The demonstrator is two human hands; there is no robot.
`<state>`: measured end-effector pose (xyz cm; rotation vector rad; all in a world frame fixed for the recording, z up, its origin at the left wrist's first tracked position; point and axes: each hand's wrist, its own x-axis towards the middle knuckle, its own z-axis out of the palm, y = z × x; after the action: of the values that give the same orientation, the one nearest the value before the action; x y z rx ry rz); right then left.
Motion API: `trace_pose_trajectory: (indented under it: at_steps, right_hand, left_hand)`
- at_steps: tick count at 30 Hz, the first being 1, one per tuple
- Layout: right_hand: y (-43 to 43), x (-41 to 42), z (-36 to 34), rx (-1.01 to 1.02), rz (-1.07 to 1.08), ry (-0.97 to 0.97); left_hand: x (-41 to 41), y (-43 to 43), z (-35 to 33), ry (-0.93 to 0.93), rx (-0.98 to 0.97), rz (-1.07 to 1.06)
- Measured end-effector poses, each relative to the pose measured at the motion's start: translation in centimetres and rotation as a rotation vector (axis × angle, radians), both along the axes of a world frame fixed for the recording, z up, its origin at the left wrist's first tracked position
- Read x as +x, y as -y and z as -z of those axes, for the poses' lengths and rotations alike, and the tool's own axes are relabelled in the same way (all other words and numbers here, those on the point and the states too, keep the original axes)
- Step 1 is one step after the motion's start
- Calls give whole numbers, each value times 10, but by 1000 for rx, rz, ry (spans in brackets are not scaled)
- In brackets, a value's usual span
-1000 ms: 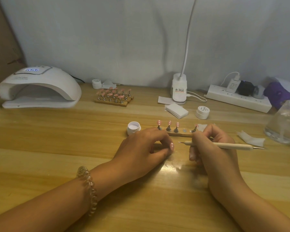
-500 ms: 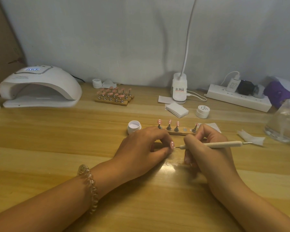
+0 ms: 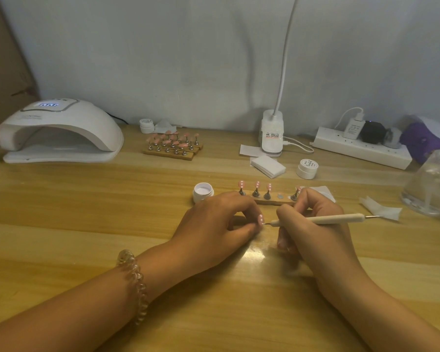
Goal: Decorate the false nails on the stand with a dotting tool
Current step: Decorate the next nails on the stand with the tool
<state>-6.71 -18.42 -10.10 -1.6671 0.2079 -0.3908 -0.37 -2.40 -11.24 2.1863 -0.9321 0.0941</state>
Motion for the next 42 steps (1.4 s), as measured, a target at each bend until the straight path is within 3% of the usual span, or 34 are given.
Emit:
trace_pose_trajectory:
  at_steps: [42]
  right_hand:
    - [-1,-1,-1,30,18,9]
  left_hand:
    - [0,0,1,9,10,-1]
